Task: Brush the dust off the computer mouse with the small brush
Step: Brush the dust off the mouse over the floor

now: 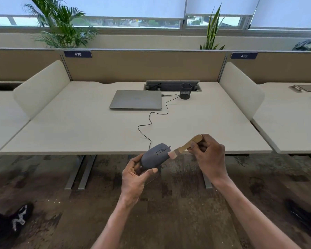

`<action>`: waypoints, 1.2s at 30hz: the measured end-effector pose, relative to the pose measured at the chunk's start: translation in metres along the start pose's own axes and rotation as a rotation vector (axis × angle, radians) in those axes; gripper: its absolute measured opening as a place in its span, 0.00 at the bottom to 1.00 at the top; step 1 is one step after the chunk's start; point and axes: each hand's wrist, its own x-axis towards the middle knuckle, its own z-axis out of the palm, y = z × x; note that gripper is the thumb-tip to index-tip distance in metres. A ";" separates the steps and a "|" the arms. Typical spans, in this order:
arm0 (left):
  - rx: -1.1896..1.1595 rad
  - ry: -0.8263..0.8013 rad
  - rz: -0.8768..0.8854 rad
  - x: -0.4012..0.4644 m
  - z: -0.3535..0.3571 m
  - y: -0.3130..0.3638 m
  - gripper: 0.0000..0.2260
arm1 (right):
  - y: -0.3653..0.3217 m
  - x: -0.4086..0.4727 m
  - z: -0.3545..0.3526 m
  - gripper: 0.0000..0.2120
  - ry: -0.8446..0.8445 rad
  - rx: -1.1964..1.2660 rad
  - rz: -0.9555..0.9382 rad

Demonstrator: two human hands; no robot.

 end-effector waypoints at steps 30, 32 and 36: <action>0.014 -0.059 0.019 -0.019 -0.002 -0.002 0.33 | -0.040 0.013 -0.009 0.02 0.000 -0.180 -0.143; 0.009 -0.068 0.016 -0.020 -0.001 0.000 0.34 | -0.048 0.015 -0.008 0.04 0.006 -0.140 -0.167; 0.015 -0.087 0.015 -0.023 0.002 0.003 0.35 | -0.063 0.025 0.006 0.11 -0.055 -0.065 -0.163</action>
